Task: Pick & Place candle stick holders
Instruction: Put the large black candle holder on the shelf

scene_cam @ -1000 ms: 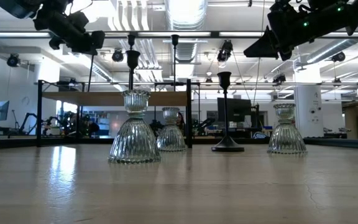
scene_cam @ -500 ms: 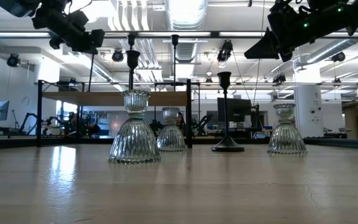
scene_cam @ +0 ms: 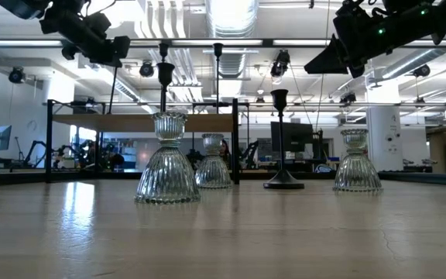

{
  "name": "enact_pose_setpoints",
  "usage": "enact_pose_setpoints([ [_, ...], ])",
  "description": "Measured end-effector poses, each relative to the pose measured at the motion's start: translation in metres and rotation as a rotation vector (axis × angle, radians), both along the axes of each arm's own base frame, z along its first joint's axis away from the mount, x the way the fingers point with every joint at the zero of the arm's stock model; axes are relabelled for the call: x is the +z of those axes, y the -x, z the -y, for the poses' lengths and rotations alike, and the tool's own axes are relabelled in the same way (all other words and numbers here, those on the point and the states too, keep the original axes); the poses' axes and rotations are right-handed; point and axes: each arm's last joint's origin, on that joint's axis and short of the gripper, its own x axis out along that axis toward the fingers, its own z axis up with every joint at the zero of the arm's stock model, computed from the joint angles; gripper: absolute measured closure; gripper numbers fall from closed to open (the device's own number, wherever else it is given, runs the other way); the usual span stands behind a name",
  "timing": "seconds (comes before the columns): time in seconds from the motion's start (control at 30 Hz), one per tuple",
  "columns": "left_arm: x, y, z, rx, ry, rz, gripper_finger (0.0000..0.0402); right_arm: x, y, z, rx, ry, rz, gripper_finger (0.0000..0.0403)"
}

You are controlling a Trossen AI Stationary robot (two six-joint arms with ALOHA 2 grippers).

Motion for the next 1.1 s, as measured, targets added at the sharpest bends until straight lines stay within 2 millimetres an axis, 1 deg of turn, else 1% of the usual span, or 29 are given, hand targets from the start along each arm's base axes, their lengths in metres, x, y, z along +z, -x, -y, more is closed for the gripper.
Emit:
enact_pose_setpoints([
  [0.2,-0.0002,-0.0002,-0.0002,0.000,0.001,-0.001,0.0362,0.0000,0.0000,0.0000,0.000,0.000,0.000,0.0329],
  [0.4,-0.0006,-0.0002,-0.0002,-0.003,-0.002,-0.020,0.0370,0.0000,0.0000,0.0000,0.000,0.000,0.000,0.0325],
  [0.73,-0.0015,0.0001,-0.0002,-0.001,0.003,-0.037,0.0366,-0.0007,0.0002,0.0000,0.000,-0.003,-0.007,0.0312],
  [1.1,-0.0023,0.0002,0.0001,-0.002,0.007,-0.056,0.0365,-0.0022,0.0006,-0.0001,-0.001,-0.009,-0.021,0.0326],
])
